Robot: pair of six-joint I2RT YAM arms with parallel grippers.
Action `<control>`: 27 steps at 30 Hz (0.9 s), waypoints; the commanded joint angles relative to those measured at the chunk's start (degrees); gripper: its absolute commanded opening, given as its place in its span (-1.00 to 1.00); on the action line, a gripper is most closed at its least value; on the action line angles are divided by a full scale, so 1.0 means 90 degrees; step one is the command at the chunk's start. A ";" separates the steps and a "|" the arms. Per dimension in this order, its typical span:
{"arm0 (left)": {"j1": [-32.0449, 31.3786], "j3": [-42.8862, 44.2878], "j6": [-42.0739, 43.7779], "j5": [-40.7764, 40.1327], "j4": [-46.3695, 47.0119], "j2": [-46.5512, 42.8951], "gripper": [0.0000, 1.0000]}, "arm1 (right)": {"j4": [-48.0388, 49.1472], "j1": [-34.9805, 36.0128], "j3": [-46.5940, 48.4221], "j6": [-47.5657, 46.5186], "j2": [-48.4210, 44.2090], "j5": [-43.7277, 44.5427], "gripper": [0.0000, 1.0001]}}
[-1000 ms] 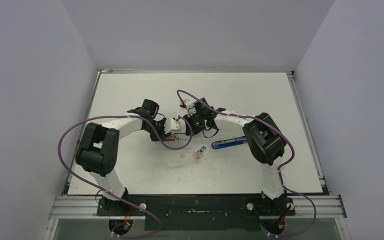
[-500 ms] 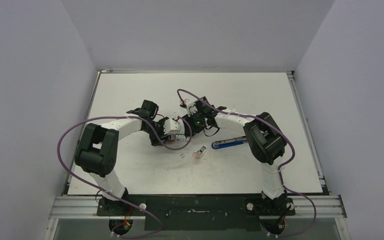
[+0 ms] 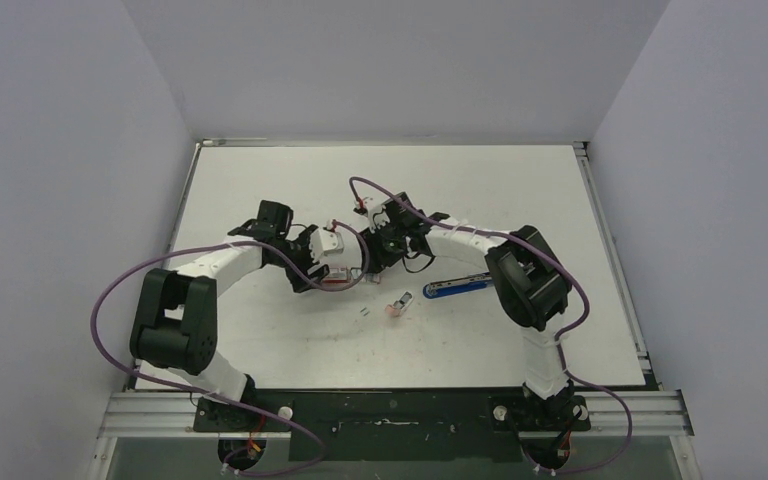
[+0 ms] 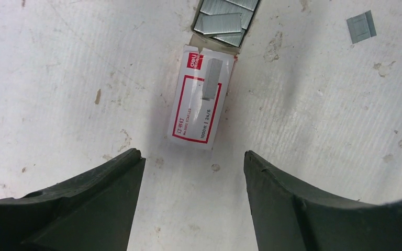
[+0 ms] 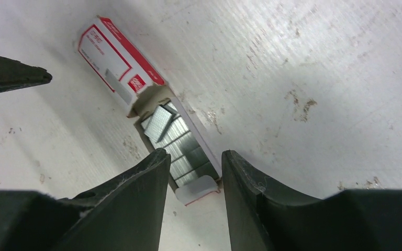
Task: Load the staples into the stapler
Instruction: Adjust the staple box at the center of the board, then pick up the staple from the center of the board.
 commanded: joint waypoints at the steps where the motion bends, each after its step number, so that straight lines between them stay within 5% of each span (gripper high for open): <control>1: 0.0223 -0.0143 -0.0322 0.0482 0.0444 -0.0465 0.37 | 0.0189 0.0233 0.0449 0.0110 -0.0060 0.0059 -0.16; 27: 0.0816 -0.0739 -0.0985 0.0827 0.0995 -0.1306 0.38 | -0.0348 0.0835 0.0929 -0.0011 0.0495 0.0941 -0.33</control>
